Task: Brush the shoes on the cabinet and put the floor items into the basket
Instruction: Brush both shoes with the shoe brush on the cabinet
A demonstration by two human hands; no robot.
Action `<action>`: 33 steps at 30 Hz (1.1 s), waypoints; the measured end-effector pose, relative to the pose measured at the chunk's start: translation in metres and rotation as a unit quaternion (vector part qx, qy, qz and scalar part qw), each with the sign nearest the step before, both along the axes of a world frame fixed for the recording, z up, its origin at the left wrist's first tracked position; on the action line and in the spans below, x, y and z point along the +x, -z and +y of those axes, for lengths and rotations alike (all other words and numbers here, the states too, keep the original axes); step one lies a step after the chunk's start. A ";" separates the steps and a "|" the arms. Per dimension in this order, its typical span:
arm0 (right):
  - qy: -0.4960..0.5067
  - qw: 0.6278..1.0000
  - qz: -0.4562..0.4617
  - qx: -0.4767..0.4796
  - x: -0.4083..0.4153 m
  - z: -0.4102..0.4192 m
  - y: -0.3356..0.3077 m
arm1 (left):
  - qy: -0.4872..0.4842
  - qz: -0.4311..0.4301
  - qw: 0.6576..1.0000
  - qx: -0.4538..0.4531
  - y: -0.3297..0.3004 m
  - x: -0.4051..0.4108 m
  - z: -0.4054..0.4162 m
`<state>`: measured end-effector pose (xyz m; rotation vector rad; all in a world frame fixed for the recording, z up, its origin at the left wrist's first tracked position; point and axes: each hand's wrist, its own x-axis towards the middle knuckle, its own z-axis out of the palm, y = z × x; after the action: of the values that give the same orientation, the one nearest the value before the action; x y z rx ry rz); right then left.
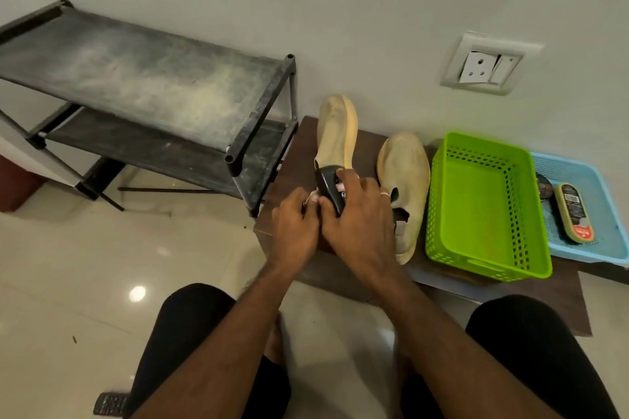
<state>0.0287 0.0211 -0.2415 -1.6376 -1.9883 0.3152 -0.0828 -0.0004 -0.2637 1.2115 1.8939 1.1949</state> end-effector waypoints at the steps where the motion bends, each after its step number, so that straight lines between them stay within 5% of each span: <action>1: 0.019 1.000 -0.006 0.002 -0.003 0.009 0.002 | 0.005 0.008 1.000 0.006 -0.001 0.000 0.001; 5: 0.094 0.993 0.035 -0.061 -0.006 0.054 0.001 | 0.005 0.024 1.000 0.002 -0.001 -0.003 -0.001; 9: 0.081 0.985 0.135 -0.066 0.002 0.042 -0.026 | -0.006 -0.071 0.996 -0.056 0.003 -0.013 -0.002; 13: -0.003 0.998 0.060 -0.029 -0.006 -0.028 -0.016 | 0.004 -0.038 0.997 -0.066 0.005 -0.013 0.006; 18: 0.045 0.998 -0.020 -0.031 -0.018 -0.012 0.001 | 0.031 -0.017 0.998 -0.051 0.005 -0.013 0.007; 28: 0.059 0.993 0.061 -0.087 -0.025 0.083 -0.015 | 0.112 0.054 0.990 -0.065 0.002 -0.026 0.002; 33: 0.041 0.980 0.137 -0.140 -0.008 0.054 -0.018 | 0.108 0.060 0.989 -0.081 -0.003 -0.041 -0.002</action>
<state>0.0206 0.0755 -0.2234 -1.7310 -1.7234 0.7765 -0.1241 -0.0024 -0.2608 1.3839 1.8482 0.8548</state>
